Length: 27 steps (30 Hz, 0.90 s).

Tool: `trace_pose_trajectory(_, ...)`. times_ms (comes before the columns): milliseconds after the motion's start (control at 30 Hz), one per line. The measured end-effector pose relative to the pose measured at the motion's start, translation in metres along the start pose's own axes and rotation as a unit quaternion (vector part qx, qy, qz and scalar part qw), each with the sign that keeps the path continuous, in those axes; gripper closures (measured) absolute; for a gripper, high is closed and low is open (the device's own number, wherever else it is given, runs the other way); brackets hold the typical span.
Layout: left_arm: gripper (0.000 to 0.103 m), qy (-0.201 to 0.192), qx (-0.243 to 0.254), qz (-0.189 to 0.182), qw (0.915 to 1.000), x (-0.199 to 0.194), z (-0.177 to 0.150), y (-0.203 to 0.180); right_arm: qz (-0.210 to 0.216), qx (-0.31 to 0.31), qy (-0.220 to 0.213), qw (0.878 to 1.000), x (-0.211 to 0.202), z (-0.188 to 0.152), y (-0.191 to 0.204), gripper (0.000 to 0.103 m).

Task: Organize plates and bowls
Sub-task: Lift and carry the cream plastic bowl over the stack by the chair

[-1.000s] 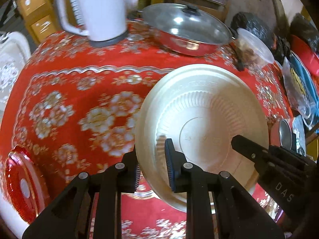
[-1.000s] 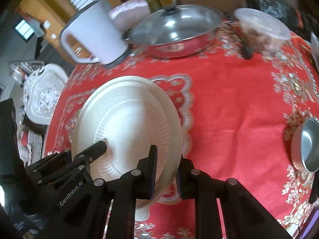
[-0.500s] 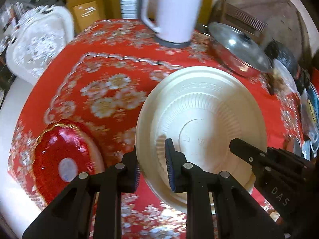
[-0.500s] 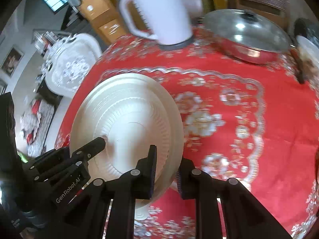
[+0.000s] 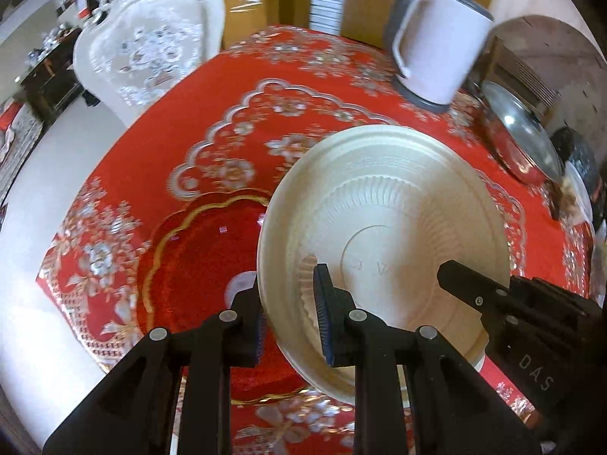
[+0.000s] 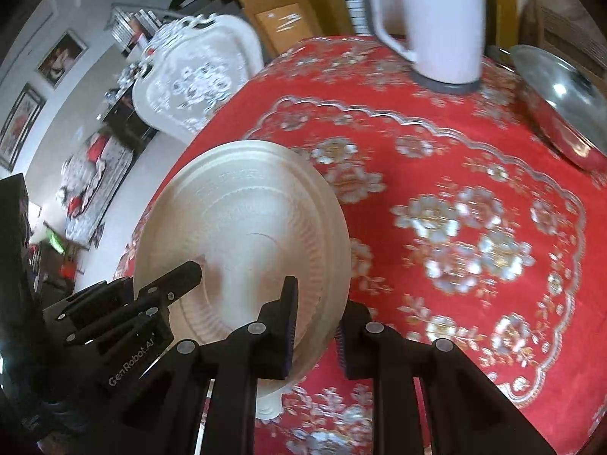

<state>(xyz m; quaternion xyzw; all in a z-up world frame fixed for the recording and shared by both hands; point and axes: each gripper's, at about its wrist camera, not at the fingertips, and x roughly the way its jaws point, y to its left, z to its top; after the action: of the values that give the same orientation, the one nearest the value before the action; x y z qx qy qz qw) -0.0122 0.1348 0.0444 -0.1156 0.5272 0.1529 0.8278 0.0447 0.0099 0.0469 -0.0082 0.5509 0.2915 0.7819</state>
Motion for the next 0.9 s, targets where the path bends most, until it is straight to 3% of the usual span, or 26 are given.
trace_pose_trajectory(500, 0.083, 0.017, -0.054, 0.036, 0.9977, 0.015, -0.015, 0.068, 0.012, -0.069, 0.044, 0.997, 0.047, 0.001, 0.069, 0.080)
trace_pose_trajectory(900, 0.083, 0.028, -0.062, 0.053, 0.9963, 0.034, -0.018, 0.083, -0.003, -0.093, 0.068, 0.993, 0.074, 0.001, 0.083, 0.079)
